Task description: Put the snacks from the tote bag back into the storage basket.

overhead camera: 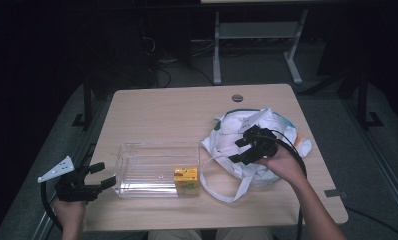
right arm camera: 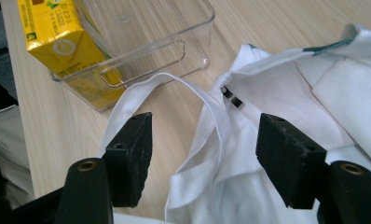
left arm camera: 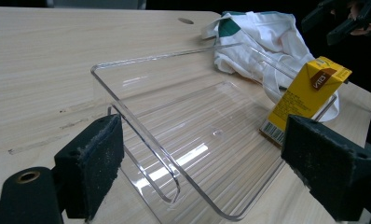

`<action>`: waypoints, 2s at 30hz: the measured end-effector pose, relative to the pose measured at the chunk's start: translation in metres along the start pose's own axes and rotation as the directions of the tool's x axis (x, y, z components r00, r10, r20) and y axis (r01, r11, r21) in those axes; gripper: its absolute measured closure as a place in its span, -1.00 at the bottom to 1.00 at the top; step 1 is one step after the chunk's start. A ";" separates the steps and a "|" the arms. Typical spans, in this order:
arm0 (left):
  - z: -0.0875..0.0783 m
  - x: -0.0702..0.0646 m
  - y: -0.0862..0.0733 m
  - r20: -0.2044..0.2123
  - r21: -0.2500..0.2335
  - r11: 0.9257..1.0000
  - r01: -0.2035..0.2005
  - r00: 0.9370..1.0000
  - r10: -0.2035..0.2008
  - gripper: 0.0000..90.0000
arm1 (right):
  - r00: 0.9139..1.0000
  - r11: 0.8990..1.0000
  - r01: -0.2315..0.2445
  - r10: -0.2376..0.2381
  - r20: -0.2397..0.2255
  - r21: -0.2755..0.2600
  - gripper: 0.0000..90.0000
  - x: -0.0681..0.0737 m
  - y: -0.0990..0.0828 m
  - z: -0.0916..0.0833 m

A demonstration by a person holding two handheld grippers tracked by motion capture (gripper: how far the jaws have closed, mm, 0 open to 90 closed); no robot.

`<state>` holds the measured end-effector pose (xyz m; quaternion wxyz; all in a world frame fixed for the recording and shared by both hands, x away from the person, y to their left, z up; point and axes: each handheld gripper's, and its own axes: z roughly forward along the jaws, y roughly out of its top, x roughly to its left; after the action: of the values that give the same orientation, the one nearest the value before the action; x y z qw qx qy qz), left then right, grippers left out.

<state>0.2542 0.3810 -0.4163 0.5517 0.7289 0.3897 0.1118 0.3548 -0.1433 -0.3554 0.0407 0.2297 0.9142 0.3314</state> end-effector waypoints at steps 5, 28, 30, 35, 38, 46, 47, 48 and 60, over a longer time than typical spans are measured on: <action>0.000 0.000 0.000 0.000 -0.001 1.000 0.000 1.000 0.000 -0.72 | 1.000 1.000 -0.024 0.024 0.009 -0.006 -0.22 -0.002 -0.009 -0.003; 0.001 -0.001 0.000 0.000 0.004 1.000 -0.001 1.000 0.001 -0.72 | 0.993 0.993 -0.101 0.104 0.051 -0.060 -0.24 -0.004 -0.049 -0.016; 0.002 -0.001 0.000 0.000 0.004 1.000 0.000 1.000 0.000 -0.72 | 0.992 0.992 -0.105 0.109 0.057 -0.064 -0.24 -0.005 -0.054 -0.017; 0.002 -0.001 0.000 0.001 0.005 1.000 -0.002 1.000 0.002 -0.72 | 0.990 0.990 -0.116 0.121 0.066 -0.074 -0.24 -0.005 -0.063 -0.020; 0.002 -0.001 0.000 0.001 0.006 1.000 -0.002 1.000 0.002 -0.72 | 0.989 0.989 -0.123 0.128 0.068 -0.079 -0.24 -0.004 -0.067 -0.022; 0.003 -0.002 0.000 0.002 0.013 1.000 -0.002 1.000 0.002 -0.72 | 0.986 0.987 -0.128 0.137 0.096 -0.095 -0.25 -0.002 -0.078 -0.028; 0.003 -0.002 0.000 0.002 0.014 1.000 -0.004 1.000 0.004 -0.72 | 0.985 0.986 -0.131 0.141 0.098 -0.101 -0.25 -0.002 -0.080 -0.029; 0.003 -0.002 0.000 0.002 0.015 1.000 -0.005 1.000 0.005 -0.72 | 0.984 0.985 -0.139 0.149 0.098 -0.100 -0.25 -0.002 -0.081 -0.030; 0.004 -0.003 0.000 0.005 0.023 1.000 -0.015 1.000 0.014 -0.72 | 0.975 0.978 -0.165 0.181 0.125 -0.130 -0.25 0.001 -0.103 -0.038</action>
<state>0.2551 0.3761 -0.4172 0.5432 0.7384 0.3843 0.1094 0.3052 -0.2342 -0.3900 0.0876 0.3280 0.8644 0.3710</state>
